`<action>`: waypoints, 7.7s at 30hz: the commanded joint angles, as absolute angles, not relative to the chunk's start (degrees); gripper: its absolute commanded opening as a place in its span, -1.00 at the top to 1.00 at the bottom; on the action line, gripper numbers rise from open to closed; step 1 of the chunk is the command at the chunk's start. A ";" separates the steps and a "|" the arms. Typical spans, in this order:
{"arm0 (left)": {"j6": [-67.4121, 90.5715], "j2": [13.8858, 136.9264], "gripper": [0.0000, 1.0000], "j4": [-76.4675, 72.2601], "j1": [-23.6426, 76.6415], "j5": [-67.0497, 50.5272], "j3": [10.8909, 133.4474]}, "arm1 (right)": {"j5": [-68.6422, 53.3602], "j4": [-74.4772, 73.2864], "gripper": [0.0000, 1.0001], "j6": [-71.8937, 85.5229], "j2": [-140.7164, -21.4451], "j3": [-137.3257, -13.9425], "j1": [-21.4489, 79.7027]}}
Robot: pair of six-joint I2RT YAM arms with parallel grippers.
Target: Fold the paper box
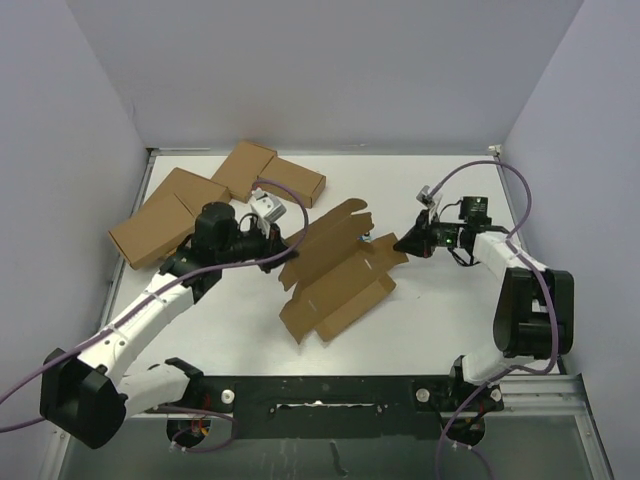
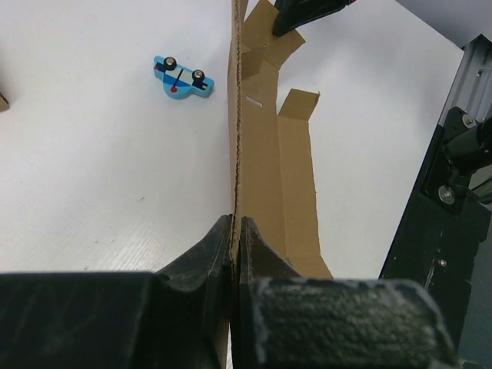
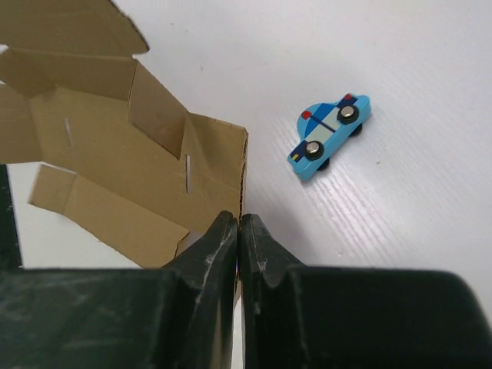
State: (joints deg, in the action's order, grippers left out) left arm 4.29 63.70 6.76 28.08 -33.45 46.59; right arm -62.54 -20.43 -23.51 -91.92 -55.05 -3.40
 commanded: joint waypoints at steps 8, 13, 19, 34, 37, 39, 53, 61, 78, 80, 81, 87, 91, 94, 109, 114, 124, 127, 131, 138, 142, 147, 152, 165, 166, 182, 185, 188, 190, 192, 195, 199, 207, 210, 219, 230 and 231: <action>-3.61 69.95 1.00 18.77 27.39 -39.29 64.11 | -59.42 16.07 1.00 -11.10 -79.16 -40.69 -1.57; -12.76 73.82 1.00 26.82 26.89 -39.39 68.42 | -54.18 27.08 1.00 -10.10 -77.97 -35.91 2.12; -14.14 75.41 1.00 26.84 24.96 -41.36 68.74 | -51.71 33.03 1.00 -9.73 -79.53 -34.23 4.11; -2.18 74.67 1.00 15.76 18.45 -51.34 60.30 | -65.83 9.14 0.90 -28.13 -82.39 -41.02 3.26; -2.92 73.77 1.00 15.82 18.70 -50.72 60.60 | -63.08 2.12 0.84 -30.12 -83.88 -44.88 3.44; -3.11 73.05 1.00 15.88 19.09 -50.71 60.71 | -61.97 -1.98 0.76 -31.44 -84.62 -47.07 3.42; -6.00 71.89 1.00 19.09 20.22 -49.05 63.13 | -60.82 -22.00 0.33 -39.06 -88.48 -57.41 3.38; -6.48 72.29 1.00 19.66 20.37 -48.64 63.75 | -58.15 -36.02 0.21 -44.73 -91.74 -64.34 3.83; -7.21 71.72 1.00 20.72 20.96 -49.09 64.42 | -62.54 -42.78 -0.11 -49.34 -89.86 -68.90 -0.10; -7.21 71.72 1.00 20.74 21.09 -49.17 64.57 | -61.33 -39.25 -0.19 -46.15 -88.90 -67.95 -0.51; -7.25 71.80 1.00 20.74 21.24 -49.19 64.72 | -59.87 -37.52 -0.25 -44.36 -89.03 -67.48 -0.38; -7.73 72.15 1.00 21.48 21.74 -49.31 65.73 | -54.99 -42.49 -0.29 -45.72 -95.85 -71.78 1.66; -8.06 72.07 1.00 21.87 22.02 -49.22 65.98 | -53.67 -43.61 -0.22 -47.12 -96.76 -72.31 3.44; -8.24 72.08 1.00 22.14 22.07 -49.22 66.17 | -53.64 -45.52 0.00 -48.47 -97.62 -73.27 3.53; -5.55 71.74 1.00 22.70 22.03 -47.49 68.60 | -54.84 -34.67 1.00 -42.70 -88.05 -67.36 3.52; -0.15 71.19 1.00 19.79 22.23 -49.47 67.31 | -50.02 -8.33 1.00 -29.97 -77.91 -52.20 5.17; 0.92 74.97 1.00 22.94 22.24 -47.46 64.66 | -44.40 12.67 1.00 -24.07 -77.90 -40.92 8.97; 1.53 76.24 1.00 24.02 22.24 -47.73 64.53 | -44.64 14.35 1.00 -23.03 -78.72 -39.90 9.49; 1.90 76.96 1.00 25.58 22.21 -47.92 64.30 | -45.80 14.59 1.00 -22.44 -79.29 -39.43 9.56; -0.04 78.04 1.00 29.41 22.00 -44.66 63.78 | -51.40 14.89 1.00 -20.68 -80.07 -38.19 9.62; -0.26 77.75 1.00 29.56 21.70 -44.30 62.58 | -53.95 14.07 1.00 -18.74 -81.10 -38.07 10.10; 0.15 76.73 1.00 27.40 20.84 -44.35 60.71 | -55.14 10.92 0.99 -18.92 -82.67 -39.24 10.96; -0.08 74.99 1.00 25.30 20.22 -44.38 59.41 | -56.56 8.35 0.94 -20.08 -83.15 -40.37 11.52; -1.33 73.59 1.00 23.41 20.27 -44.21 55.58 | -62.42 -4.89 0.61 -27.78 -86.23 -46.02 12.83; -1.44 73.57 1.00 23.32 20.28 -44.21 55.53 | -62.56 -5.94 0.56 -28.41 -86.46 -46.58 12.85; -2.02 73.14 1.00 22.79 19.74 -45.17 54.80 | -69.75 -22.56 -0.23 -36.44 -90.10 -56.15 9.36; -2.08 73.04 1.00 22.68 19.65 -45.35 54.67 | -70.18 -26.40 -0.29 -39.01 -90.04 -57.99 7.45; -2.15 72.95 1.00 22.68 19.51 -45.52 54.67 | -70.42 -29.14 -0.30 -41.23 -89.62 -59.04 5.69; -2.20 72.88 1.00 22.68 19.51 -45.69 54.71 | -70.64 -30.25 -0.30 -42.26 -89.33 -59.64 4.51; -2.20 72.86 1.00 22.59 19.43 -45.86 54.59 | -70.83 -30.57 -0.30 -42.37 -89.01 -60.14 3.30; -2.28 72.69 1.00 22.50 19.47 -46.13 54.58 | -68.49 -27.15 -0.18 -38.04 -88.43 -60.70 1.60; -2.28 72.68 1.00 22.34 19.42 -46.51 54.54 | -54.89 -14.21 0.26 -22.19 -88.45 -59.94 1.17; -2.34 72.80 1.00 21.89 19.35 -47.03 54.37 | -46.51 -14.96 1.00 -23.98 -98.02 -64.50 3.90; -2.37 72.44 1.00 21.57 19.34 -47.09 54.17 | -51.37 -15.17 1.00 -27.32 -98.21 -63.14 5.05; -2.35 72.32 1.00 21.19 19.28 -47.21 53.96 | -60.55 -15.63 0.73 -43.91 -94.48 -56.34 8.81; -2.30 72.42 1.00 21.01 19.07 -47.35 53.90 | -65.73 -18.50 0.21 -53.69 -91.67 -53.53 10.56; -2.29 72.34 1.00 21.01 19.00 -47.39 53.81 | -65.74 -18.73 0.21 -54.21 -91.71 -53.53 10.80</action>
State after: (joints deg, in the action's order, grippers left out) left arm -0.97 74.63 23.29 19.38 -46.04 53.74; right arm -62.24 -17.98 -49.25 -93.95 -53.84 9.76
